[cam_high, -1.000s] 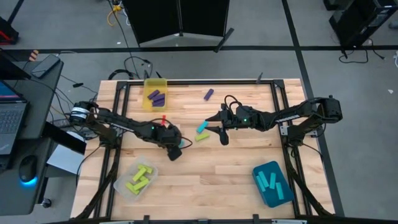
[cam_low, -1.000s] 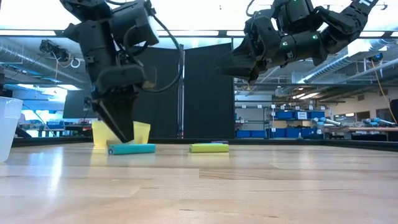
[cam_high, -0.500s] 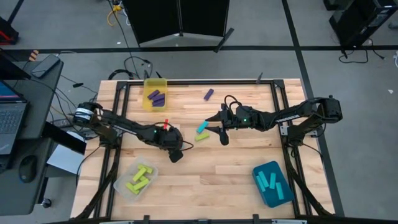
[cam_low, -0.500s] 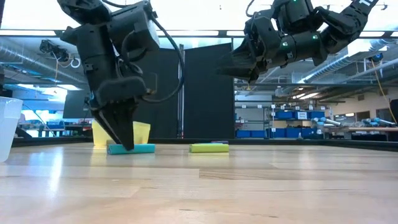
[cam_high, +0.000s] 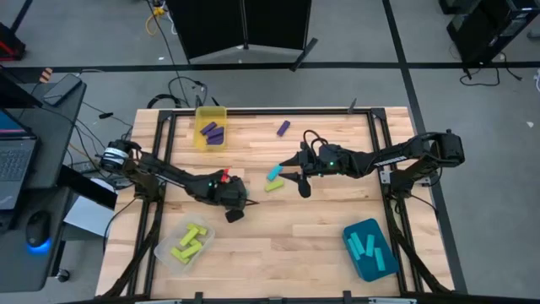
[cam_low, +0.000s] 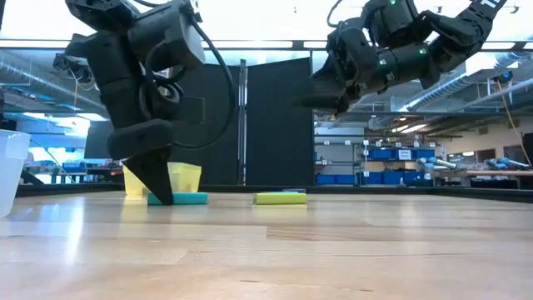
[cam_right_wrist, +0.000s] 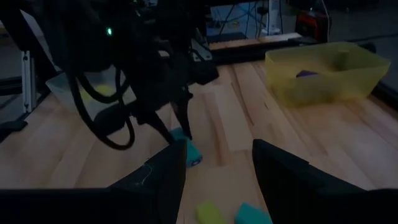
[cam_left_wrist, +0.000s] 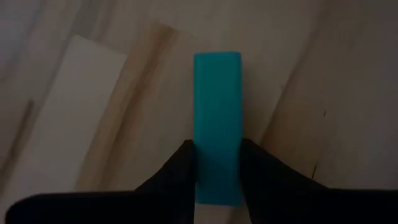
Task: Sort blocks
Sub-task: Put the blue block into the blue bin
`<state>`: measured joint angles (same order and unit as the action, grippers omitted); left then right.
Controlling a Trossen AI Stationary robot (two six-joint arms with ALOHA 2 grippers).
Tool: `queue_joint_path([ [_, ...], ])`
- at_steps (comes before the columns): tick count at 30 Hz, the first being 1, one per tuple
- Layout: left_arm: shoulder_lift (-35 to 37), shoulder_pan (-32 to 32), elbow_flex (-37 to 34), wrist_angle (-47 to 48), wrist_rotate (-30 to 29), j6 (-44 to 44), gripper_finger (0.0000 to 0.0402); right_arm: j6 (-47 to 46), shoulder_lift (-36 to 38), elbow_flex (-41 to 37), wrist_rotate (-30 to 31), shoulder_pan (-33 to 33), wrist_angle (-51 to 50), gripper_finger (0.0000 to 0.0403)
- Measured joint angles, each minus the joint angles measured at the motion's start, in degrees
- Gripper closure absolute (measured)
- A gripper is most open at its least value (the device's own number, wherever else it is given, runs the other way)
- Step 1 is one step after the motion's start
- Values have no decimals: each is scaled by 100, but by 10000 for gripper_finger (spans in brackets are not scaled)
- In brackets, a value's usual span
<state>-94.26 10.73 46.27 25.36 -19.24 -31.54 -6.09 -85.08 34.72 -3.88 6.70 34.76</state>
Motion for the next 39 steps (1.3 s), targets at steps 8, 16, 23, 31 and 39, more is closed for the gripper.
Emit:
queue_joint_path([
  [8,315,-29,-86,-369,56,833,305,328,0,0,-26,-173,-103,213],
  [16,1021,-686,-69,-1836,2285,1345,305,914,0,289,-37,-772,-383,213],
  [23,1054,-1266,-66,-2964,4203,838,305,1487,0,1106,-10,-1172,-1538,213],
  [31,1054,-1426,-69,-3787,5088,495,305,2020,-2,1667,240,-1340,-2476,213],
  [39,1043,-1449,-69,-4144,5146,288,305,2212,-2,1681,240,-1406,-2385,243],
])
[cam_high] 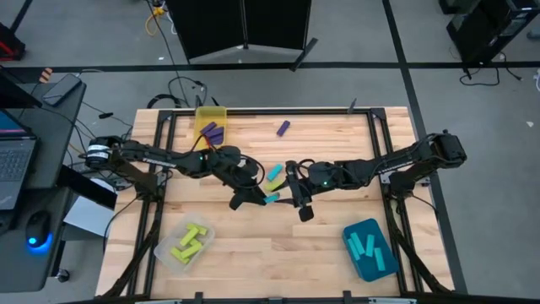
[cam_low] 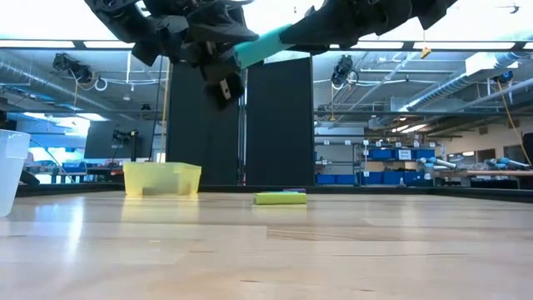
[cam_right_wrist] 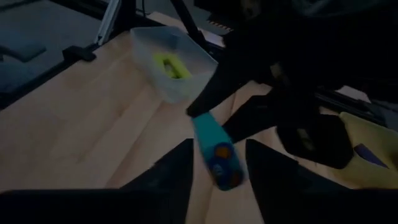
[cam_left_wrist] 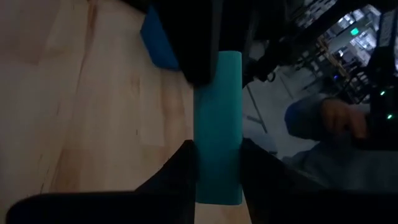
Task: Sort blocks
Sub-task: Put the blue block into the blue bin
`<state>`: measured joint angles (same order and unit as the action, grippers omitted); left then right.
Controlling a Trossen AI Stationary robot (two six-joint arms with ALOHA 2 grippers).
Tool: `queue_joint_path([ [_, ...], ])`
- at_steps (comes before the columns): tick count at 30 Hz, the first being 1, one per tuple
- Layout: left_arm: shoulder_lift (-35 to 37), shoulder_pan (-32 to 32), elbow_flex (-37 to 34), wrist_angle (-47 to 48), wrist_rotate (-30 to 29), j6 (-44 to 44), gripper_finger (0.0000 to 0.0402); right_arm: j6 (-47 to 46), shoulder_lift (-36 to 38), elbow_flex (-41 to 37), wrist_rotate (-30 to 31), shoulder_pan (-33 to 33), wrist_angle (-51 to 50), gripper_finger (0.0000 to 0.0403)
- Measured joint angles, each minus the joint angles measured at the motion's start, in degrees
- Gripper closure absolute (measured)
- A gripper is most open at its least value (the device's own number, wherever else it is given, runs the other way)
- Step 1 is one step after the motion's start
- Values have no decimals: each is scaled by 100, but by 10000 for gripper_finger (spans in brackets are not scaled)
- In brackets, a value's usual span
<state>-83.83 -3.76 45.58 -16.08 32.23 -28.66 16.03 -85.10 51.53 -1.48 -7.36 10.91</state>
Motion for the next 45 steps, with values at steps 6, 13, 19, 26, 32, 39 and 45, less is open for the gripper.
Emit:
queue_joint_path([
  [6,0,-107,0,-129,-19,-41,313,125,0,-11,-89,-5,-82,332],
  [13,4,-117,6,-177,-364,455,381,7,136,134,207,-50,-604,331],
  [19,108,-115,2,-13,-1135,1481,360,-931,579,865,234,-227,-2502,331],
  [26,361,-106,-3,362,-2335,2742,352,-3045,933,1736,-243,-801,-5478,332],
  [32,378,-102,0,296,-2354,3034,354,-5347,1027,1749,-688,-1388,-7486,332],
  [39,378,-104,-428,-875,-2159,3145,392,-7189,1056,1098,-1725,-2095,-8049,332],
  [45,380,-151,-1034,-2127,-1910,2950,391,-7913,1152,147,-2239,-2549,-7383,332],
])
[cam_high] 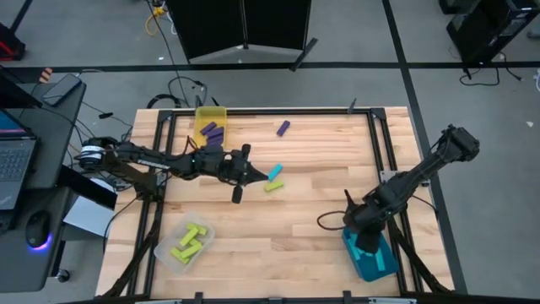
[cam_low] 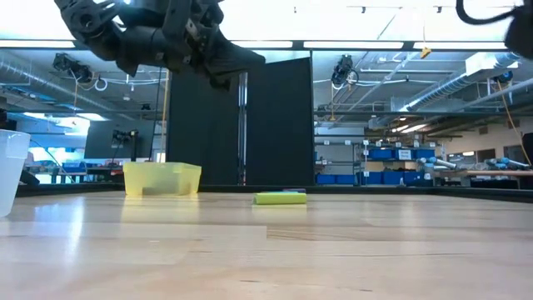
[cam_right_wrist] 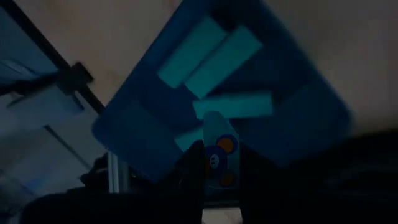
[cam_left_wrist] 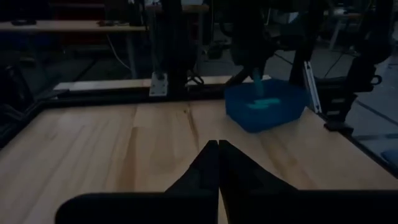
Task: Sort blocks
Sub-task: Put the blue block into the blue bin, then put the green block into the transparent bin
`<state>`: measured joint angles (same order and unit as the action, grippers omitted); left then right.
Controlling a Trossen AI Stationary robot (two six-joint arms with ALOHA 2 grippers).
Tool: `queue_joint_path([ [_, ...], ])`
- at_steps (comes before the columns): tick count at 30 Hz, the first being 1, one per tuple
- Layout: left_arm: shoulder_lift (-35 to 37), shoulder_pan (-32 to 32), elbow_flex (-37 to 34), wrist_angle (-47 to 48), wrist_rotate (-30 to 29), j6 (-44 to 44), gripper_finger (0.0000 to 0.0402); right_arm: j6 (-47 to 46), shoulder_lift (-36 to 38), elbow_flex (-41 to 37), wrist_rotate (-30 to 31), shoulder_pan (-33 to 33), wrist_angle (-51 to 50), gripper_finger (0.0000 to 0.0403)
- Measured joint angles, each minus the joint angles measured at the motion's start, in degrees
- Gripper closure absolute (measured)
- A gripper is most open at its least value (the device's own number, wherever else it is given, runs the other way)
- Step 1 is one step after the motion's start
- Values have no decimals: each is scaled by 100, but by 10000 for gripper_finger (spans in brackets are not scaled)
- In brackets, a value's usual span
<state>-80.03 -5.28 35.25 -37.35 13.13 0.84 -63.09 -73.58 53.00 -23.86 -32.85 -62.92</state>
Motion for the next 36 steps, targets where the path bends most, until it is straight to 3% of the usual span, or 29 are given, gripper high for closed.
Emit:
queue_joint_path([
  [7,0,2,-57,-10,-63,-1,391,-366,83,-969,-43,-214,1299,332],
  [19,0,2,-57,1,-293,-2,391,-427,90,-1467,231,-229,1880,331],
  [23,0,2,-57,2,-333,-2,392,-542,72,-1476,344,-229,1877,277],
  [28,0,-71,-57,23,-363,112,392,-556,72,-1018,336,-229,1164,201],
  [31,0,-201,-57,90,-317,106,392,-303,73,-413,445,-219,213,194],
  [36,0,-301,-206,1,-269,64,392,236,76,714,1308,32,-828,211],
])
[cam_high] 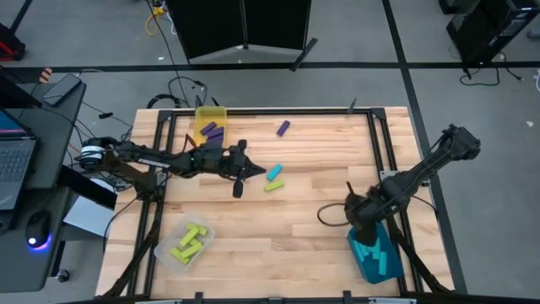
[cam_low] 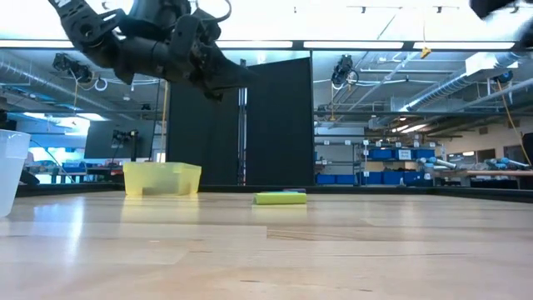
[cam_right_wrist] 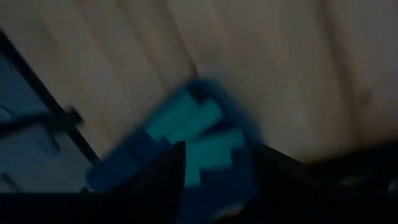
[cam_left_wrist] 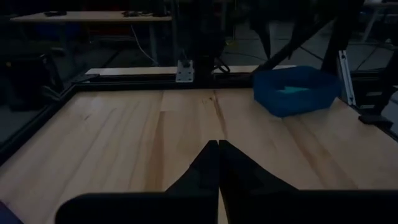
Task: Sort blocks
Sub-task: Put the green block into the transparent bin
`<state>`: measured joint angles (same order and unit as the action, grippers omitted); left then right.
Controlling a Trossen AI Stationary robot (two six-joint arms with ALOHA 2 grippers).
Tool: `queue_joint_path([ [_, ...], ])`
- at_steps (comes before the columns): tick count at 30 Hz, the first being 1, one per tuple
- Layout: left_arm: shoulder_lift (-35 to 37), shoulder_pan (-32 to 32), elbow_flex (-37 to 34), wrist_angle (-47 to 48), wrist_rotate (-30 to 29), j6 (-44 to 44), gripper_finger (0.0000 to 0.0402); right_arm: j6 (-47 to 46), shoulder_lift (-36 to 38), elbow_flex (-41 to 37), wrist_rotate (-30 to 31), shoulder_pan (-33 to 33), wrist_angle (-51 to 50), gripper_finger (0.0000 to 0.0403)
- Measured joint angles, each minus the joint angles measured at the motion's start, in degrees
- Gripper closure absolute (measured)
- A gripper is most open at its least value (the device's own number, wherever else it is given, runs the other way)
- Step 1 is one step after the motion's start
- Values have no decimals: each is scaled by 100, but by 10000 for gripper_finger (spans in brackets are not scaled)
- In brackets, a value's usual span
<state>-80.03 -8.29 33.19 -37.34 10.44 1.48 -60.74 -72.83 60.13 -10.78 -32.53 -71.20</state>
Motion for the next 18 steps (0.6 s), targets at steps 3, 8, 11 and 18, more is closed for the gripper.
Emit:
queue_joint_path([
  [3,0,-3,-266,-475,10,-2,392,656,5,487,699,398,30,220],
  [8,2,-3,-821,-1388,32,-209,392,2565,4,568,1125,1481,1079,225],
  [11,2,-3,-1102,-1799,35,-366,392,3737,-91,329,1117,2180,1972,224],
  [18,2,-3,-1481,-2320,33,-477,392,5648,-1054,21,768,3305,3875,223],
])
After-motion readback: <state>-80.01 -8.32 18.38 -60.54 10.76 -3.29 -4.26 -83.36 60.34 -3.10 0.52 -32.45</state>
